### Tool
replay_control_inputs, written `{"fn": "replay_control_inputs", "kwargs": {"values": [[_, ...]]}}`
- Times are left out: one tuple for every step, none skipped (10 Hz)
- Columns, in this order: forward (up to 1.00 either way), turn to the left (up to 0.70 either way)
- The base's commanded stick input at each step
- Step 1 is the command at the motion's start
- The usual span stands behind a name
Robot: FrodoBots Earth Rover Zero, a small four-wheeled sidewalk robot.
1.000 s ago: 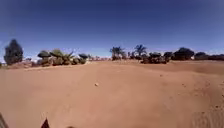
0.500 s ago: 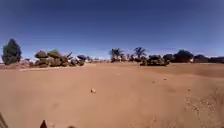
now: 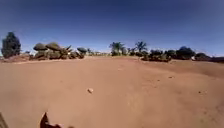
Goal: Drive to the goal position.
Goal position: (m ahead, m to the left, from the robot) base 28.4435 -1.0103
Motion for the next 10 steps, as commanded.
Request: {"fn": "replay_control_inputs", "kwargs": {"values": [[0.7,0.0],[0.7,0.0],[0.7,0.0],[0.7,0.0],[0.7,0.0],[0.7,0.0],[0.7,0.0],[0.7,0.0],[0.7,0.0],[0.7,0.0]]}}
